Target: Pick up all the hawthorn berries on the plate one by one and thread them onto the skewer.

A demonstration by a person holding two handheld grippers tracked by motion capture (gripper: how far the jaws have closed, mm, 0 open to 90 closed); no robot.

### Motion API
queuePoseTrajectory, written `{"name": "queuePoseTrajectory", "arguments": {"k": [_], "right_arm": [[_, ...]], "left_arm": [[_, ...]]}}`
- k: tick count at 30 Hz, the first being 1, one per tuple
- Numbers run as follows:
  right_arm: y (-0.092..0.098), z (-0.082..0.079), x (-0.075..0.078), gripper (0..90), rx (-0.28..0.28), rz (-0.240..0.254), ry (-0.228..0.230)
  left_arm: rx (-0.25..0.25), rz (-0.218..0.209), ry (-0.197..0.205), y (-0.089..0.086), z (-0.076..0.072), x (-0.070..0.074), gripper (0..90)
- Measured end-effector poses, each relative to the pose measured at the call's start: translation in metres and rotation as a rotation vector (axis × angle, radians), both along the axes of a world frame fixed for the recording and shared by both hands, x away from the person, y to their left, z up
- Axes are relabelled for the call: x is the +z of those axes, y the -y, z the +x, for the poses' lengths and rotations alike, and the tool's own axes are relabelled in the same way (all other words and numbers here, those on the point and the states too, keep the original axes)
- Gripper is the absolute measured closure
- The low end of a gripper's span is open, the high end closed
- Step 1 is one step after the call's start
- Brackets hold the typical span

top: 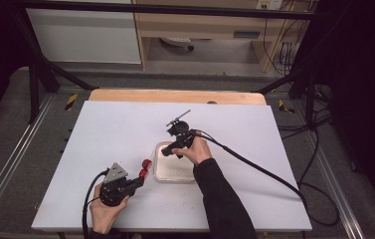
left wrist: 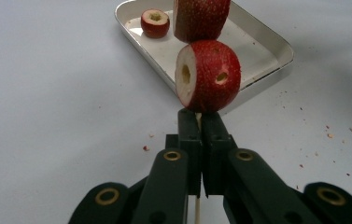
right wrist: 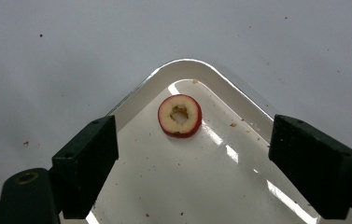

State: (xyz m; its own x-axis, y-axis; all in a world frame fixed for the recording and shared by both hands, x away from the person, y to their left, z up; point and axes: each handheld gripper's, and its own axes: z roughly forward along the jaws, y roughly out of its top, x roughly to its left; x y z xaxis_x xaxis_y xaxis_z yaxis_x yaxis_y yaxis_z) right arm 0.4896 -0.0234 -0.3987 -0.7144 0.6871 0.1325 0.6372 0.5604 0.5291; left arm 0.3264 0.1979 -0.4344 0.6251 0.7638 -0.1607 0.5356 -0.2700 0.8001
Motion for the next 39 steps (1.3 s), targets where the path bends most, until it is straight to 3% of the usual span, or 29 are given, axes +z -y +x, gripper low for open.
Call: {"name": "queuePoseTrajectory", "arguments": {"k": [17,20,39], "right_arm": [[-0.025,0.018,-0.01,37.0,-0.016,-0.068,-0.088],[-0.026,0.019,-0.012,39.3,-0.023,-0.093,-0.094],[-0.035,0.021,-0.019,55.5,-0.024,-0.117,-0.114]], "left_arm": [[-0.003,0.007,-0.008,0.0,0.001,-0.002,88.1],[-0.002,0.006,-0.009,-0.001,0.001,-0.003,88.1],[-0.005,0.001,-0.017,-0.001,0.001,-0.003,88.1]]}}
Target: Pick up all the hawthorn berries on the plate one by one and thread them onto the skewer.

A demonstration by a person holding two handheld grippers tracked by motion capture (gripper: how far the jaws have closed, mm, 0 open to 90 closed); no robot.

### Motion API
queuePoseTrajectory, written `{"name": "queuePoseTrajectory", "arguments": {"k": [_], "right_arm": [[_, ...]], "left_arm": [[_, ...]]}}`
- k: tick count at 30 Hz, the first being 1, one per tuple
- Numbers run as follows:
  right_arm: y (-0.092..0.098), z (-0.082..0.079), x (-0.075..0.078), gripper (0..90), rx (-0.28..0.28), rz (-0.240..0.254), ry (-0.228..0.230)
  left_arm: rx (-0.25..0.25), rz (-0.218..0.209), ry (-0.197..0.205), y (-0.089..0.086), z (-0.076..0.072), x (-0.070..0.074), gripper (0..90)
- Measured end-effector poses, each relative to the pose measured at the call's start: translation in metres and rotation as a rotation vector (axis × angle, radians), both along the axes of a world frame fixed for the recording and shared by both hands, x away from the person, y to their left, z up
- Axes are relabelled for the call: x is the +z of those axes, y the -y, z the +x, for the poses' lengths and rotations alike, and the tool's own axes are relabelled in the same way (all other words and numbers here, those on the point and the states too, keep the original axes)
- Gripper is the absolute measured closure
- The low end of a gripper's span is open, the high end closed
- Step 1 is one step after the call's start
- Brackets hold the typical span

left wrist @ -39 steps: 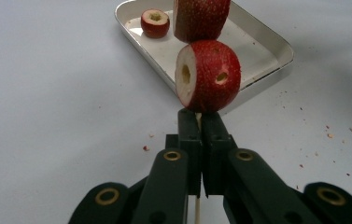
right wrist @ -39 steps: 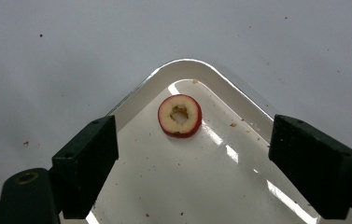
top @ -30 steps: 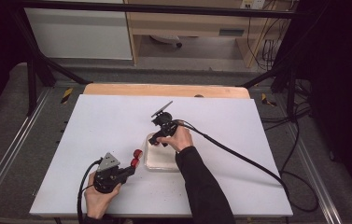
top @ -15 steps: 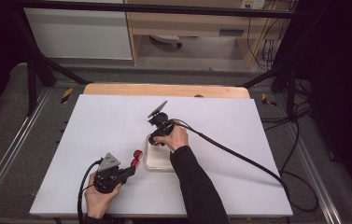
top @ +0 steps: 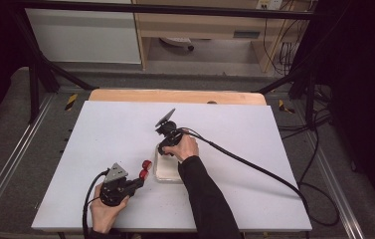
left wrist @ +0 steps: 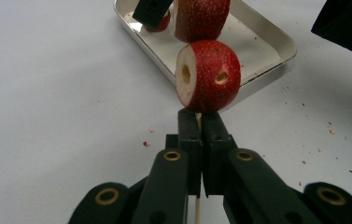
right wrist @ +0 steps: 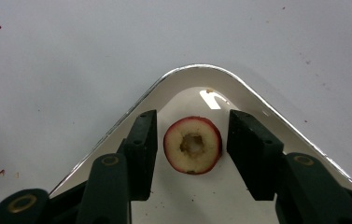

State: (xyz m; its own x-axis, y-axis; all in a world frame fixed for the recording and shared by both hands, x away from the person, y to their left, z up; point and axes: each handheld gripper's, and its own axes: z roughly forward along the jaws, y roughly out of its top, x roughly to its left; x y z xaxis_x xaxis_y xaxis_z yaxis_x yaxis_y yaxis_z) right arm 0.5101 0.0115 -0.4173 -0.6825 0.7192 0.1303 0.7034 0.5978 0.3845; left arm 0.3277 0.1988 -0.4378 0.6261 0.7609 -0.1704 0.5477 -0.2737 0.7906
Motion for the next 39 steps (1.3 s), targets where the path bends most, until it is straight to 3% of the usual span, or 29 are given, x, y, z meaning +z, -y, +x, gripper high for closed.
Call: {"name": "queuePoseTrajectory", "arguments": {"k": [13,21,33,39], "right_arm": [[0.0,-0.001,0.002,61.4,-0.021,-0.007,-0.011],[0.009,-0.012,0.021,61.6,-0.02,0.019,0.024],[0.049,-0.034,0.038,61.6,-0.05,0.107,0.058],[0.074,-0.049,0.038,61.6,-0.08,0.204,0.078]], "left_arm": [[0.0,0.001,-0.001,0.0,0.0,0.0,88.1],[-0.002,0.006,0.002,0.003,0.0,0.0,88.1],[-0.014,0.014,0.006,0.013,-0.001,0.001,88.1],[-0.018,0.008,0.014,0.022,-0.001,0.001,88.0]]}}
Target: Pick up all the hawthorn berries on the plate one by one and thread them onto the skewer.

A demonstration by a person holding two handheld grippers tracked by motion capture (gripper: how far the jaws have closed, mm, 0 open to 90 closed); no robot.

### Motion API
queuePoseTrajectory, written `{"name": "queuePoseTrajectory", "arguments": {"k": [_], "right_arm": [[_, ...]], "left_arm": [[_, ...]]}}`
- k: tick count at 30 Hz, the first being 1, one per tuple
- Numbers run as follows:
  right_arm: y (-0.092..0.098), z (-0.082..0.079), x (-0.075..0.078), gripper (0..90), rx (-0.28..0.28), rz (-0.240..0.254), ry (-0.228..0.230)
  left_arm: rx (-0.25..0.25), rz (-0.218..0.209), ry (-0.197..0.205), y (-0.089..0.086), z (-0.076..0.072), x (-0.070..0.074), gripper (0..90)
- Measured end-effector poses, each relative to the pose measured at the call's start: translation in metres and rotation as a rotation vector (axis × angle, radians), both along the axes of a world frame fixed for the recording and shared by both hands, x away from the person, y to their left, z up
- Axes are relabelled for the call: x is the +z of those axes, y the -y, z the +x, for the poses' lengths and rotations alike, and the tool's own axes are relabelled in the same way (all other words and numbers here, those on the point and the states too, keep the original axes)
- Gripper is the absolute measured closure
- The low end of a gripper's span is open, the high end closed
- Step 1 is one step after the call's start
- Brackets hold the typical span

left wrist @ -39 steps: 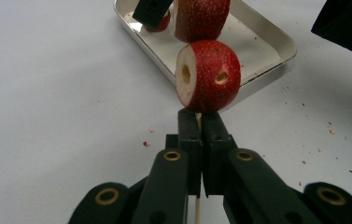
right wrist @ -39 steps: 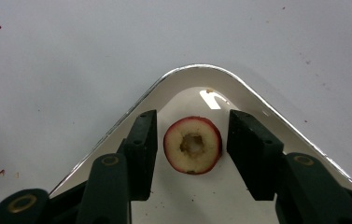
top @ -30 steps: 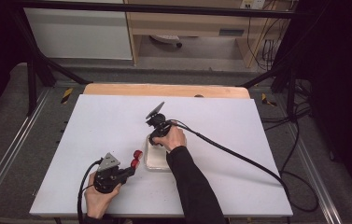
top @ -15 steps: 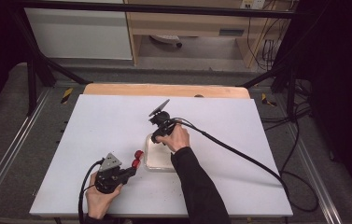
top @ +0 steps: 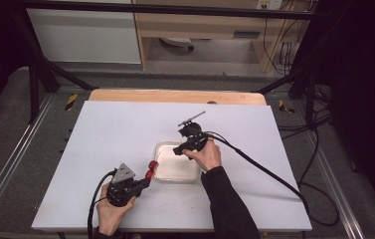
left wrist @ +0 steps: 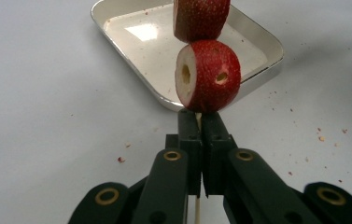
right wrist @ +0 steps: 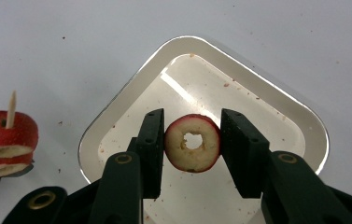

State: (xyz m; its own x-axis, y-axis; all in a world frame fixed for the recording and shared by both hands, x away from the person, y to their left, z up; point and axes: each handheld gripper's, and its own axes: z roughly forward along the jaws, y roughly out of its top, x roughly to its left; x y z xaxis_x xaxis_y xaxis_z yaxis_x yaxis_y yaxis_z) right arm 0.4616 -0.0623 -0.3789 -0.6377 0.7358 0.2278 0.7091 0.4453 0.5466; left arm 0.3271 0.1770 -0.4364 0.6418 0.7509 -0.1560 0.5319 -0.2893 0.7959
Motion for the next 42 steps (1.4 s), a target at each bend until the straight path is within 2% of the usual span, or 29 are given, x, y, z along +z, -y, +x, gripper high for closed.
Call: {"name": "queuePoseTrajectory", "arguments": {"k": [5,7,10,14,17,24,32,40,42], "right_arm": [[0.02,-0.012,-0.002,61.7,-0.028,0.077,0.037],[0.027,-0.017,-0.002,61.7,-0.038,0.116,0.057],[0.037,-0.024,-0.002,61.7,-0.055,0.155,0.082],[0.048,-0.034,-0.003,61.7,-0.078,0.245,0.119],[0.054,-0.04,-0.005,61.7,-0.098,0.299,0.147],[0.061,-0.046,-0.013,61.7,-0.14,0.384,0.207],[0.071,-0.053,-0.01,61.7,-0.198,0.513,0.295],[0.076,-0.058,-0.004,61.7,-0.212,0.58,0.32],[0.077,-0.059,-0.002,61.7,-0.216,0.591,0.341]], "left_arm": [[-0.012,0.004,0.004,0.01,0.0,0.001,88.0],[-0.036,-0.003,0.025,0.014,0.002,0.0,88.0],[-0.036,0.005,0.031,0.02,0.001,0.001,88.0],[-0.034,0.007,0.02,0.027,-0.002,0.002,88.1],[-0.04,0.011,0.022,0.03,-0.002,0.002,88.0],[-0.042,0.003,0.034,0.038,-0.004,0.004,88.0],[-0.053,-0.019,0.04,0.05,-0.005,0.006,88.0],[-0.058,-0.046,0.049,0.058,-0.007,0.011,88.1],[-0.055,-0.06,0.052,0.06,-0.008,0.013,88.0]]}}
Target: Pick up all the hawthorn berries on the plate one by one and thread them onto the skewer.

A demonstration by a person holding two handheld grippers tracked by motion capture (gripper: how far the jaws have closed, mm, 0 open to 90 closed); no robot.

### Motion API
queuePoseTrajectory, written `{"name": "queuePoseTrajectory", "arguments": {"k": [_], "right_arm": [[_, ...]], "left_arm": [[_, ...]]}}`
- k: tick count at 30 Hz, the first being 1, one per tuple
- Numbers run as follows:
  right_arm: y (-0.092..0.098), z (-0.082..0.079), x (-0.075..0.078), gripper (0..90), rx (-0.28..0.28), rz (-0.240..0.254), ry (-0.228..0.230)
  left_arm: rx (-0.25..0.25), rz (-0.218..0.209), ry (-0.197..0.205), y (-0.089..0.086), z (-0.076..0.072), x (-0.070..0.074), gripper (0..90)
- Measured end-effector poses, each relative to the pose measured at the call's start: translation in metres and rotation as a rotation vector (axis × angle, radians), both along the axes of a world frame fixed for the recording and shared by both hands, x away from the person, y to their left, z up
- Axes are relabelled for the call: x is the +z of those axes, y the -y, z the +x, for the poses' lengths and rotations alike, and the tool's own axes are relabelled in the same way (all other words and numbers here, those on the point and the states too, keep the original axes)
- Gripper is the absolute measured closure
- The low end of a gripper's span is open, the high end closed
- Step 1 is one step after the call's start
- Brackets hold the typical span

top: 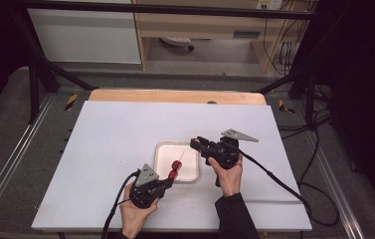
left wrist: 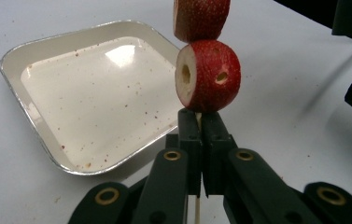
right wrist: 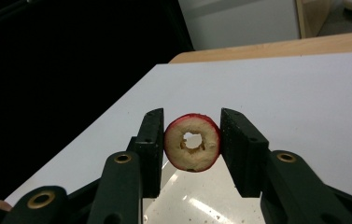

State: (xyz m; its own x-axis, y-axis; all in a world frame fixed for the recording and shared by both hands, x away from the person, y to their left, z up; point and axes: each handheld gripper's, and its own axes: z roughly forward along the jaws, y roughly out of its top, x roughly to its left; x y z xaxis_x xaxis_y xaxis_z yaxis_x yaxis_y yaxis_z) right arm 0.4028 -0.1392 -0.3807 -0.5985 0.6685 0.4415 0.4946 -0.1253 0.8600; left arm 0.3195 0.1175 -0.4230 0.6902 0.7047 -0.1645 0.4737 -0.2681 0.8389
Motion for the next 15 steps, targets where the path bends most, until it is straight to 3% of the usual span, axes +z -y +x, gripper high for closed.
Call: {"name": "queuePoseTrajectory", "arguments": {"k": [15], "right_arm": [[0.007,-0.008,0.016,61.7,-0.034,0.138,0.101]], "left_arm": [[0.004,-0.052,0.018,0.009,-0.004,0.008,88.0]]}}
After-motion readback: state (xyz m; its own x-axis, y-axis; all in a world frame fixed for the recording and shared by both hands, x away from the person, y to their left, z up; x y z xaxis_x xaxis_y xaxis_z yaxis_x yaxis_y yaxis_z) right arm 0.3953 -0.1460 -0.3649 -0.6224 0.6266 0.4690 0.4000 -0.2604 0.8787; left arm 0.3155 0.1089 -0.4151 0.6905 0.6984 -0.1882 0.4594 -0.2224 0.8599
